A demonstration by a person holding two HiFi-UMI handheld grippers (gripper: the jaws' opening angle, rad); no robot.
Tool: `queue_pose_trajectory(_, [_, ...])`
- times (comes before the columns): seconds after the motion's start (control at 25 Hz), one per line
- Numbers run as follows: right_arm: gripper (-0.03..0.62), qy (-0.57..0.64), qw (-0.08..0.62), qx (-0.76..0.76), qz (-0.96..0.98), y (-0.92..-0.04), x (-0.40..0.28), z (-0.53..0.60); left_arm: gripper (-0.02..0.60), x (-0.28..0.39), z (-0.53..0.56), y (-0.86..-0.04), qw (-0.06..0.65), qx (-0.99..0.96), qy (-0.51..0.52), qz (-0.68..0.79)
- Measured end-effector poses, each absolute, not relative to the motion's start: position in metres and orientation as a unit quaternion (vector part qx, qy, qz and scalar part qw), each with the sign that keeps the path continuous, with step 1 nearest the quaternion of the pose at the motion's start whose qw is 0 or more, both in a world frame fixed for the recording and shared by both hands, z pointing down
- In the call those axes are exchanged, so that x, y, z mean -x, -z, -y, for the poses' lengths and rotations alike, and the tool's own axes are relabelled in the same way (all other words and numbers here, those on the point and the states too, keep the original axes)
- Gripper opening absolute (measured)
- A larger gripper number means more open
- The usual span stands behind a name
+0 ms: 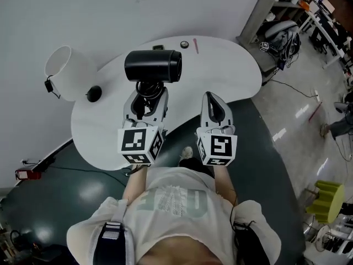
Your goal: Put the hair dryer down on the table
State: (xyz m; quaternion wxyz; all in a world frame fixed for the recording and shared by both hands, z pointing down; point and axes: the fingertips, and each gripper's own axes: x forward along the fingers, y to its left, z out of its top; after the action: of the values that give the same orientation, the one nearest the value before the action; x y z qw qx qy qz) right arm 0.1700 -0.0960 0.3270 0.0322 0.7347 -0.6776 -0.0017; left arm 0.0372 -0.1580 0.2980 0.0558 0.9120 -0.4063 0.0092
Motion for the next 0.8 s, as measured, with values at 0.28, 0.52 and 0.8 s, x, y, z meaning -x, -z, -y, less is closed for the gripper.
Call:
queue_pose_trajectory(0.28, [-0.005, 0.004, 0.036, -0.708, 0.705, -0.316, -0.218, 0.158, 0.23, -0.083, 0.211, -0.286, 0.056, -0.894, -0.003, 0.444])
queue_pose_trajectory(0.52, [-0.005, 0.005, 0.015, -0.709, 0.705, -0.309, -0.243, 0.176, 0.23, -0.103, 0.225, -0.286, 0.039, -0.891, -0.018, 0.452])
queue_pose_trajectory(0.8, [-0.003, 0.006, 0.016, -0.704, 0.71, -0.309, -0.241, 0.182, 0.23, -0.107, 0.233, -0.289, 0.037, -0.891, -0.023, 0.451])
